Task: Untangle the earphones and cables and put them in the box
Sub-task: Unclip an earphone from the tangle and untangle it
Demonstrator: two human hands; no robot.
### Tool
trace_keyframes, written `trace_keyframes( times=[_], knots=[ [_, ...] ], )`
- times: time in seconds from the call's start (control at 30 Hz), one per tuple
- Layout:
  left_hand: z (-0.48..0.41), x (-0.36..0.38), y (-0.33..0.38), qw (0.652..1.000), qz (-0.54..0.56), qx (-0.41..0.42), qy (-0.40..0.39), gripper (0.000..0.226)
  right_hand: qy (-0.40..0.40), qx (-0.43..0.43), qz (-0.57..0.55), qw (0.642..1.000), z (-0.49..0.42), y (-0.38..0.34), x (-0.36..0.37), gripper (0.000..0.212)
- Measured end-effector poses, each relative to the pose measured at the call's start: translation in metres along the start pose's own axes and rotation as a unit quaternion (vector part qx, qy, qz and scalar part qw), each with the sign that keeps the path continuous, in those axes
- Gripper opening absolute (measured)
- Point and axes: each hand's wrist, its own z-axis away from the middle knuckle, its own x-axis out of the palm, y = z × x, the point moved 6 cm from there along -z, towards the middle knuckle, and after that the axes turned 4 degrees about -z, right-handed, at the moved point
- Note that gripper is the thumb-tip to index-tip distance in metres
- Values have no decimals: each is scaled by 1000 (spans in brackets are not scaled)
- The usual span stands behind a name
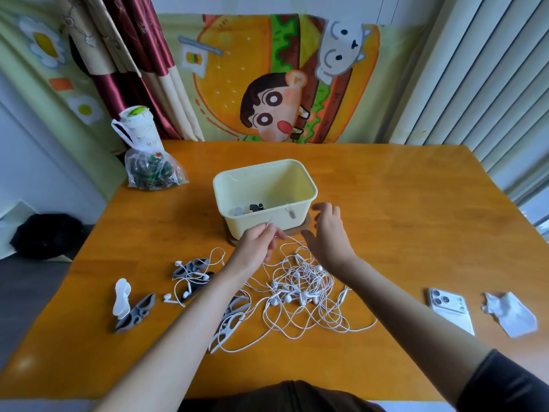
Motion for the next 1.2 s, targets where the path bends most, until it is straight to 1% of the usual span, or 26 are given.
trace_keyframes(
  times=[0.03, 0.07, 0.1, 0.13, 0.2, 0.23, 0.27, 0.3, 0.37, 0.47, 0.53, 0.57, 0.6, 0.67, 0.73, 0.77, 0.8, 0.83, 0.87, 0.93, 0.97, 1.0, 1.07, 1.13, 1.2],
  knots=[
    [0, -2, 4, 1000, 19, 2, 12, 37, 13, -6, -24, 1000, 6, -2, 2, 41],
    [-1, -2, 7, 999, 38, 6, 24, 37, 0, -15, -44, 999, 11, -4, 9, 37],
    [-1, -3, 10, 997, 65, 8, 33, 37, -47, -25, -54, 997, 17, -6, 20, 35],
    [-2, -3, 12, 995, 97, 6, 40, 36, -124, -36, -46, 991, 24, -10, 35, 35],
    [-2, -4, 14, 989, 137, 3, 48, 36, -291, -56, -3, 955, 42, -14, 65, 37],
    [-2, -6, 14, 989, 141, 2, 52, 35, -343, -60, 9, 938, 49, -15, 75, 34],
    [-3, -8, 14, 989, 140, -1, 57, 35, -368, -57, 7, 928, 54, -14, 81, 30],
    [-3, -12, 13, 989, 135, -4, 66, 35, -373, -50, 0, 927, 55, -12, 83, 26],
    [-2, -26, 5, 987, 124, -10, 102, 35, -361, -18, 1, 932, 51, -1, 81, 25],
    [0, -55, -18, 979, 98, -10, 176, 34, -335, 26, 42, 941, 37, 26, 67, 25],
    [1, -66, -41, 978, 41, -39, 201, 34, -288, 39, 51, 955, 25, 39, 52, 24],
    [1, -68, -52, 978, -5, -67, 197, 34, -257, 40, 43, 965, 19, 39, 43, 23],
    [1, -67, -63, 978, -54, -103, 175, 35, -220, 35, 32, 974, 13, 37, 34, 22],
    [3, -57, -83, 969, -130, -192, 80, 41, -140, -1, 17, 990, 2, 24, 15, 19],
    [10, -43, -93, 938, -201, -279, -36, 56, -82, -51, 11, 995, -5, 7, 0, 18],
    [13, -39, -93, 921, -241, -297, -67, 61, -70, -69, 9, 995, -7, -2, -5, 18],
    [13, -38, -88, 912, -283, -291, -66, 62, -68, -85, 7, 994, -8, -11, -9, 18],
    [10, -38, -80, 912, -314, -260, -35, 56, -73, -96, 4, 993, -9, -18, -11, 19],
    [4, -38, -68, 922, -326, -209, 11, 49, -80, -105, 0, 991, -8, -24, -11, 19],
    [-4, -34, -39, 954, -274, -92, 82, 32, -99, -123, -3, 987, -6, -34, -7, 18],
    [-5, -28, -24, 968, -233, -43, 88, 27, -108, -132, -5, 985, -5, -37, -3, 18],
    [-6, -21, -10, 978, -196, -2, 77, 24, -113, -138, -7, 984, -3, -39, 2, 19],
    [-6, -8, 7, 986, -155, 55, 38, 21, -114, -136, -10, 984, -1, -40, 9, 19],
    [-4, -5, 13, 982, -170, 77, 28, 25, -114, -119, -23, 986, 0, -36, 11, 20],
    [-3, -12, 13, 978, -183, 85, 59, 26, -136, -105, -44, 984, 2, -30, 13, 19]
  ],
)
